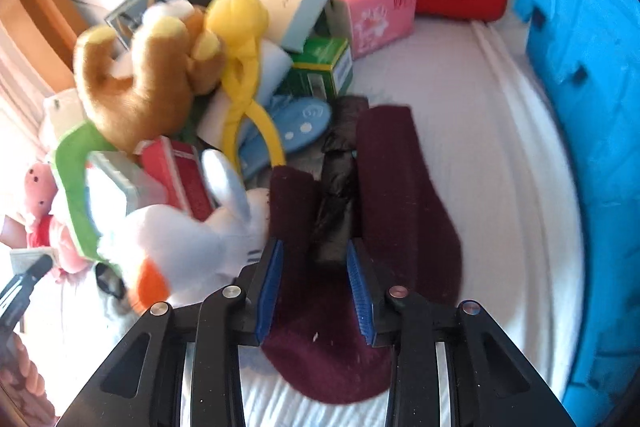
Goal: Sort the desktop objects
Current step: 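Grasp the white duck plush with right tool while left tool lifts its box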
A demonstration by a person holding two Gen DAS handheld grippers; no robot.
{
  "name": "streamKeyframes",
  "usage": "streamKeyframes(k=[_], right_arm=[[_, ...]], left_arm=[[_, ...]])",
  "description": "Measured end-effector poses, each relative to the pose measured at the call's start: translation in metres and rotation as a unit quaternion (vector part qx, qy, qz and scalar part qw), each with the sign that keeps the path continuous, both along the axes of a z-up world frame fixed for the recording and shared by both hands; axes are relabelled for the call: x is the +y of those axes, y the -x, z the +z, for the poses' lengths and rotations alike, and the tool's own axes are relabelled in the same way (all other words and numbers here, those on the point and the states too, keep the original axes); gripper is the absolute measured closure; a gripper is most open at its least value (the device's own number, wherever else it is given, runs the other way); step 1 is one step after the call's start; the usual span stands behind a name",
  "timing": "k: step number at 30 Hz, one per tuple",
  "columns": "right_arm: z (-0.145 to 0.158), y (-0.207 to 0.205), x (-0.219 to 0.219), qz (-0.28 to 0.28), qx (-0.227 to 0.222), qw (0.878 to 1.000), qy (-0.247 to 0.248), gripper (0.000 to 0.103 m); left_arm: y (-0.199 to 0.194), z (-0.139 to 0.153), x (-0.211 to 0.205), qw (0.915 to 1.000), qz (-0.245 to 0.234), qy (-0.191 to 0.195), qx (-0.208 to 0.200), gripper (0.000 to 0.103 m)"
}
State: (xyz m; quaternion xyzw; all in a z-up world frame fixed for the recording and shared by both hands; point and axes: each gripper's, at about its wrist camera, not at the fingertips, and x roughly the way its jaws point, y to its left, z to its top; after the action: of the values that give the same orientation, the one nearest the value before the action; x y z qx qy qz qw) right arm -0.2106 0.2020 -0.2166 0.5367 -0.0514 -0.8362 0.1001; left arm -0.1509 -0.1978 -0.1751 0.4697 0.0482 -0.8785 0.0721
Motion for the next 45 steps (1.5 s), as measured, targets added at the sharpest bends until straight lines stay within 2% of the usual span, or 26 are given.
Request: streamKeyframes(k=[6, 8, 11, 14, 16, 17, 20, 23, 25, 26, 27, 28, 32, 38, 45], right_arm=[[-0.016, 0.018, 0.005, -0.016, -0.023, 1.0, 0.007, 0.062], [-0.015, 0.016, 0.008, -0.021, -0.023, 0.999, 0.015, 0.062], [0.005, -0.003, 0.005, -0.019, 0.004, 1.0, 0.015, 0.061], [0.031, -0.028, -0.005, -0.004, 0.034, 0.999, 0.029, 0.053], [0.05, -0.045, -0.017, 0.016, 0.054, 0.997, 0.045, 0.052], [0.058, -0.051, -0.023, 0.024, 0.063, 0.997, 0.048, 0.049], [0.066, -0.059, -0.046, 0.053, 0.074, 0.995, 0.049, 0.026], [0.056, -0.054, -0.074, 0.066, 0.072, 0.995, 0.02, 0.026], [0.042, -0.046, -0.085, 0.068, 0.059, 0.996, 0.015, 0.029], [0.035, -0.045, -0.088, 0.065, 0.056, 0.996, 0.01, 0.034], [0.03, -0.041, -0.091, 0.059, 0.056, 0.997, -0.004, 0.044], [0.025, -0.038, -0.091, 0.058, 0.055, 0.997, -0.006, 0.044], [0.033, -0.045, -0.088, 0.051, 0.065, 0.997, -0.004, 0.049], [0.077, -0.076, -0.073, 0.055, 0.103, 0.993, 0.026, 0.049], [0.154, -0.119, -0.053, 0.057, 0.199, 0.977, 0.041, 0.05]], left_arm=[[-0.01, -0.042, -0.021, 0.9985, 0.023, -0.016, -0.048, 0.086], [-0.012, -0.043, -0.025, 0.9984, 0.026, -0.019, -0.047, 0.086], [-0.012, -0.038, -0.026, 0.9988, 0.023, -0.016, -0.04, 0.086], [-0.01, -0.028, -0.025, 0.9994, 0.018, -0.012, -0.025, 0.086], [-0.008, -0.02, -0.022, 0.9998, 0.011, -0.013, -0.014, 0.086], [-0.007, -0.017, -0.02, 0.9999, 0.005, -0.014, -0.008, 0.086], [-0.003, -0.007, -0.008, 0.9998, -0.017, -0.009, 0.007, 0.086], [-0.013, 0.001, 0.011, 0.9991, -0.039, -0.006, 0.016, 0.086], [-0.015, -0.001, 0.022, 0.9985, -0.051, -0.006, 0.02, 0.086], [-0.014, 0.0, 0.026, 0.9982, -0.056, -0.005, 0.021, 0.086], [-0.015, -0.001, 0.037, 0.9979, -0.061, -0.003, 0.023, 0.086], [-0.016, -0.005, 0.052, 0.9977, -0.063, -0.002, 0.025, 0.086], [-0.034, 0.008, 0.061, 0.9965, -0.075, 0.007, 0.038, 0.086], [-0.048, 0.038, 0.077, 0.9926, -0.089, 0.024, 0.078, 0.086], [-0.065, 0.09, 0.114, 0.9808, -0.125, 0.031, 0.146, 0.086]])
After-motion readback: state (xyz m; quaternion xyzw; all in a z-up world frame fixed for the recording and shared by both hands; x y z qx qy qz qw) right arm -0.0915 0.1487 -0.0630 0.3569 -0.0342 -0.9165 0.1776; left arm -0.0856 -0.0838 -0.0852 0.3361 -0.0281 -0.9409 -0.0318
